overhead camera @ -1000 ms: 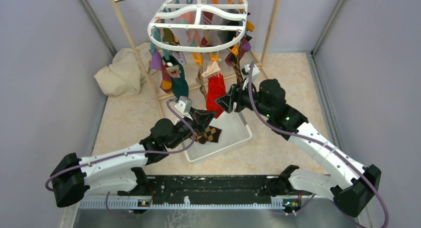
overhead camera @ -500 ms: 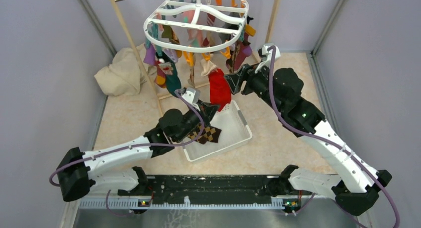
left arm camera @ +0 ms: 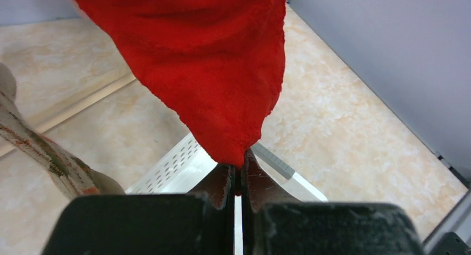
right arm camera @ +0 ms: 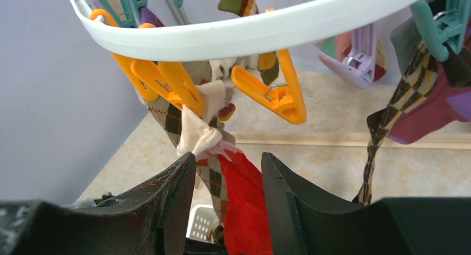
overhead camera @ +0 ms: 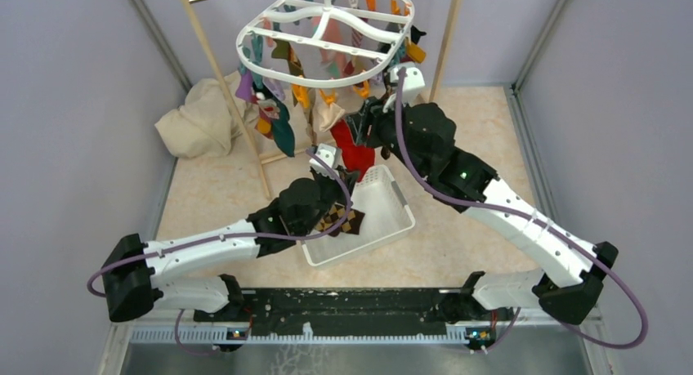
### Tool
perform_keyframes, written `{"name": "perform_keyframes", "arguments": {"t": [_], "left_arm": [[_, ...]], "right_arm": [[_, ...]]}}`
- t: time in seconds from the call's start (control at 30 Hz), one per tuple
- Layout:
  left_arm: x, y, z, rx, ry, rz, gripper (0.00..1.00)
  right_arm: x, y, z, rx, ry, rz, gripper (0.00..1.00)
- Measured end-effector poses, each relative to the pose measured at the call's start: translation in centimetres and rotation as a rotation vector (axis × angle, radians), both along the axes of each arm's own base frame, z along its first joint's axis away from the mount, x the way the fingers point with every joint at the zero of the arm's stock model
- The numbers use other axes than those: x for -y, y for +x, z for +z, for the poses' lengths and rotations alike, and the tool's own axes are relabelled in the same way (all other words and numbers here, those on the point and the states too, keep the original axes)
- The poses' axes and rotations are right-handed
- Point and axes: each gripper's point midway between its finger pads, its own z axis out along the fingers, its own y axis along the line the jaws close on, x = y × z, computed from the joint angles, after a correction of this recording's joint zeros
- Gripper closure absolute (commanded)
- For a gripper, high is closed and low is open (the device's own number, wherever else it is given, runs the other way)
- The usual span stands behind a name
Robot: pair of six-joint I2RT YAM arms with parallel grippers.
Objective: Remove the socks clipped to the hanger
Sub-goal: Remove the sock from the hanger.
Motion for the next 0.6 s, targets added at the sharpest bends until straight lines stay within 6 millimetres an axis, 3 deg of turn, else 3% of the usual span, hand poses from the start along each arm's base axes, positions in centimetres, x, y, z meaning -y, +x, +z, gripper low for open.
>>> {"name": "perform_keyframes", "arguments": {"t": [0.17,0.37,0.6], "left_arm": [[-0.7,0.3,-0.5,0.009,0.05,0.048,1.0],[-1.4,0.8,-1.0,0.021,0.095,0.088,1.0],[-1.8,1.3,-1.8,0.032,0.151,0.116,1.0]], "right_arm": [[-1.7,-0.1,0.6,0.024,-0.016,-0.004,0.53],[-3.2,0.0,2.6,0.07,-0.003,0.0,0.54],[-5.0,0.4,4.1,0.084,0.002,0.015,0.5]]}}
